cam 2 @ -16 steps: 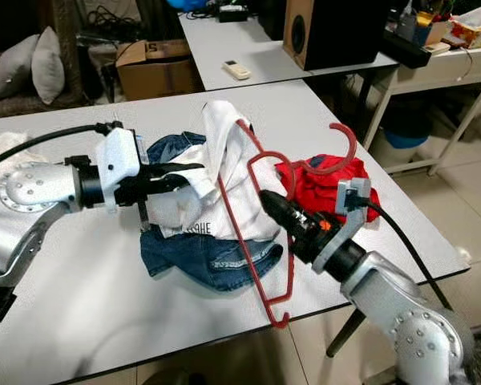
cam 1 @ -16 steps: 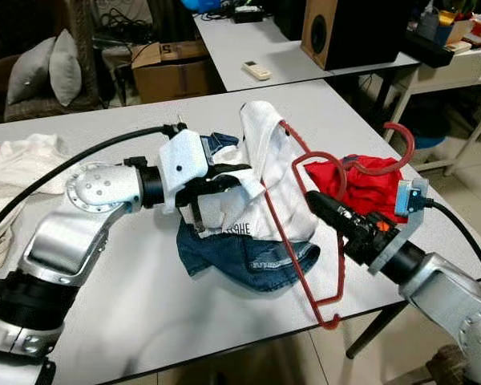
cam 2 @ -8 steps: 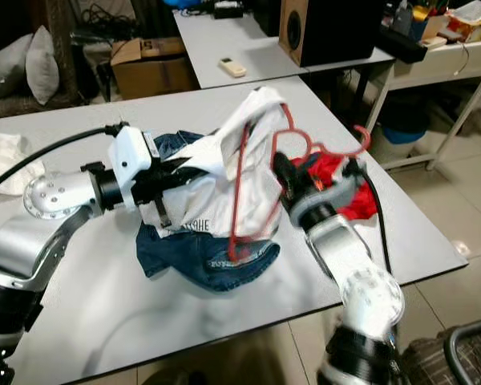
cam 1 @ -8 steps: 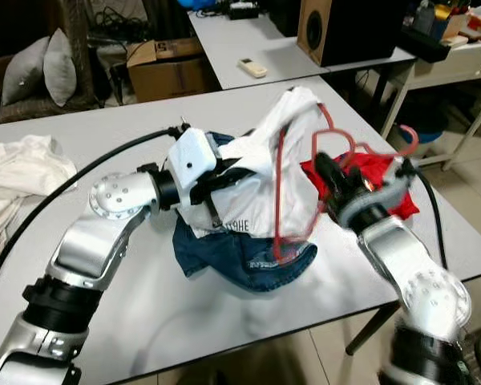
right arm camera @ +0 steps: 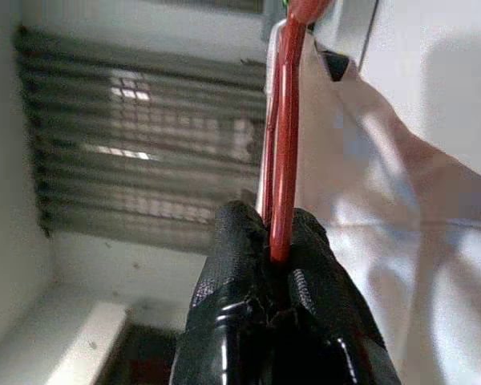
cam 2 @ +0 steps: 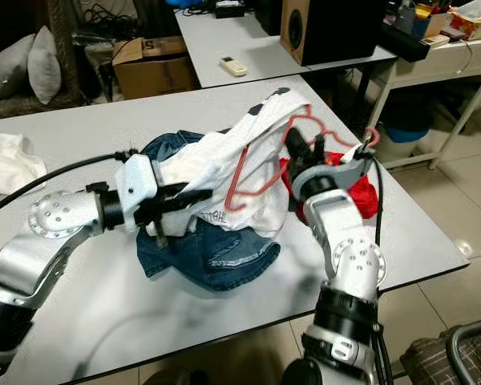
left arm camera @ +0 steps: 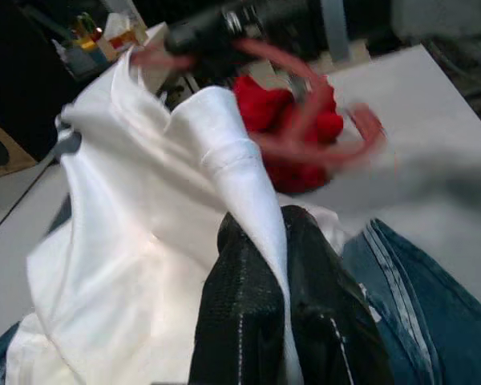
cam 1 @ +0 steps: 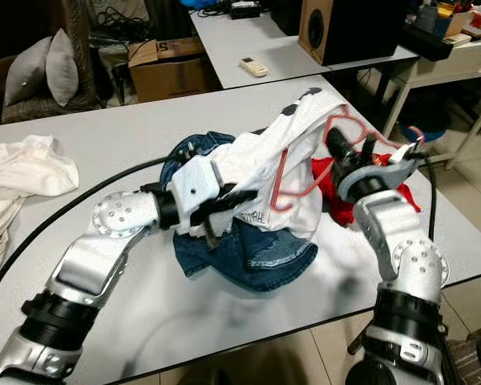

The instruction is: Hang hanger

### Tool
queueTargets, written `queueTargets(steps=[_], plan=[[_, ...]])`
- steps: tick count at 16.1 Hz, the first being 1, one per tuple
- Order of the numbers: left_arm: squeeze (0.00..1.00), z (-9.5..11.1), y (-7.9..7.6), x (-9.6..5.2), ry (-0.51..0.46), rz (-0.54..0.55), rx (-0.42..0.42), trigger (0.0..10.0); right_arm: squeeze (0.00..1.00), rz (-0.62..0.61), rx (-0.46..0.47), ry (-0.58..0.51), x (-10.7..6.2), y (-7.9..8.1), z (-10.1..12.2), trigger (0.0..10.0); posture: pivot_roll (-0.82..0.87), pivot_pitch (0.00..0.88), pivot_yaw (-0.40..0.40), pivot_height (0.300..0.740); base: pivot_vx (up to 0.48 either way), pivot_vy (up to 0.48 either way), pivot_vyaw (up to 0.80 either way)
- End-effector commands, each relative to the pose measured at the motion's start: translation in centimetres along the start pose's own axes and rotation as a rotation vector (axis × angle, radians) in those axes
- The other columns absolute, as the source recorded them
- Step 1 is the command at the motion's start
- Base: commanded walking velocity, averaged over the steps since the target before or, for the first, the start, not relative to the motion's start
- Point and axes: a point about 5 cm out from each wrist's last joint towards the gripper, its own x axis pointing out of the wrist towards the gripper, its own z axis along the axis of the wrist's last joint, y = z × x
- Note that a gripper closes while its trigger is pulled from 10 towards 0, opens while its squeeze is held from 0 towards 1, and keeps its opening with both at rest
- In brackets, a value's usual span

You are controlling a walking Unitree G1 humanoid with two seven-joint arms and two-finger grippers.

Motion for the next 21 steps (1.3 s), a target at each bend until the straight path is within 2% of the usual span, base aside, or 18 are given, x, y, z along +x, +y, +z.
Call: queueTargets(steps=[1,3,4,6,7,11,12,15,21], plan=[[0.0,-0.1,-0.3,-0.2,0.016,-0.025,0.027,0.0,0.0,0.039,0.076,-0.031,0.7,1.3,-0.2,10.0,0.08,0.005,0.099,0.74,0.0,0.0,0.0],[0.0,-0.5,-0.2,-0.3,0.045,-0.021,0.081,0.0,0.0,0.047,0.105,-0.048,0.9,1.5,0.2,10.0,0.08,0.003,0.101,0.74,0.0,0.0,0.0],[0.0,-0.9,0.1,-0.3,0.074,-0.004,0.16,0.0,0.0,0.051,0.099,-0.053,0.9,1.6,0.5,10.0,0.07,0.001,0.106,0.74,0.0,0.0,0.0],[0.0,-0.1,0.4,0.0,0.04,0.019,0.248,0.0,0.0,0.029,0.054,-0.039,1.0,1.5,0.5,10.0,0.07,0.0,0.108,0.74,0.0,0.0,0.0],[0.0,-0.1,0.3,0.1,0.051,0.001,0.294,0.0,0.0,0.029,0.079,-0.043,1.0,1.4,0.5,10.0,0.07,0.0,0.108,0.74,0.0,0.0,0.0],[0.0,0.2,0.0,0.6,0.029,-0.017,0.398,0.0,0.0,0.014,0.087,-0.043,1.1,1.2,0.4,10.0,0.07,0.0,0.109,0.74,0.0,0.0,0.0],[0.0,-0.4,-0.7,0.8,0.054,-0.065,0.446,0.0,0.0,0.009,0.132,-0.056,1.3,1.1,0.5,10.0,0.07,0.0,0.11,0.74,0.0,0.0,0.0],[0.0,-1.3,-1.2,0.8,0.082,-0.092,0.477,0.0,0.0,0.019,0.166,-0.074,1.5,1.5,0.9,10.0,0.07,0.0,0.111,0.74,0.0,0.0,0.0],[0.0,-1.3,-1.2,0.8,0.082,-0.092,0.477,0.0,0.0,0.019,0.166,-0.074,1.5,1.5,0.9,10.0,0.07,0.0,0.111,0.74,0.0,0.0,0.0]])
